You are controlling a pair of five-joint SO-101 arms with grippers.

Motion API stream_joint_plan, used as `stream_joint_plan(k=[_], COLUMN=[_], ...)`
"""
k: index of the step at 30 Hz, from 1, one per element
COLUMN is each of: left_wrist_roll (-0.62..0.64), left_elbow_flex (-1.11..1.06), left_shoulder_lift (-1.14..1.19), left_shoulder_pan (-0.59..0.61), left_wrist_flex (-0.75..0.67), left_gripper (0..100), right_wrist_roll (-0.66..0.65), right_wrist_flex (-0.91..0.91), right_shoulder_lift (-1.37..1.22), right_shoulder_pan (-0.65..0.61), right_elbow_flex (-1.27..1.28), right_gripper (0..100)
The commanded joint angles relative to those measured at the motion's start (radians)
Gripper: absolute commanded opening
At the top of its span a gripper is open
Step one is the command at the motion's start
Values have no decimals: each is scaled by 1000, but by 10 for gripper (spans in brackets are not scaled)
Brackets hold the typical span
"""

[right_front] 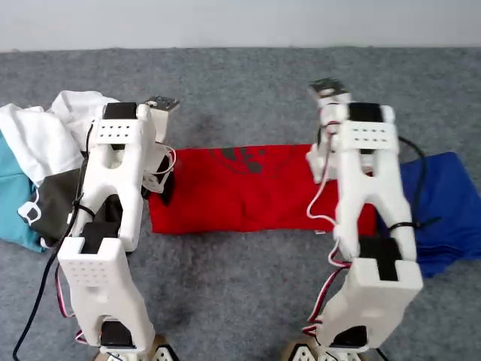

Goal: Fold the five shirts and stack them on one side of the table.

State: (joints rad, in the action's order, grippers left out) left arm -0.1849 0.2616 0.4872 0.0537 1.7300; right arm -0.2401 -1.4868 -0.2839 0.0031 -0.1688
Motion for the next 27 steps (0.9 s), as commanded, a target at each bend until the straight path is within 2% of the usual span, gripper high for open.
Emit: stream_joint_plan(k=[1, 13, 24, 27], left_wrist_roll=[-6, -2, -2, -2], left_elbow_flex=[30, 30, 30, 30], left_shoulder_lift=[-15, -9, -8, -8], left_shoulder_pan=[0, 0, 0, -2], left_wrist_flex=[25, 26, 26, 26], left_gripper=[155, 155, 155, 155], right_wrist_roll=[69, 92, 91, 91], right_wrist_flex=[65, 93, 124, 124], right_shoulder_lift=[-25, -157, -272, -288], right_shoulder_pan=[71, 177, 173, 162], right_elbow_flex=[-3, -5, -5, -5], right_gripper=[267, 266, 265, 210])
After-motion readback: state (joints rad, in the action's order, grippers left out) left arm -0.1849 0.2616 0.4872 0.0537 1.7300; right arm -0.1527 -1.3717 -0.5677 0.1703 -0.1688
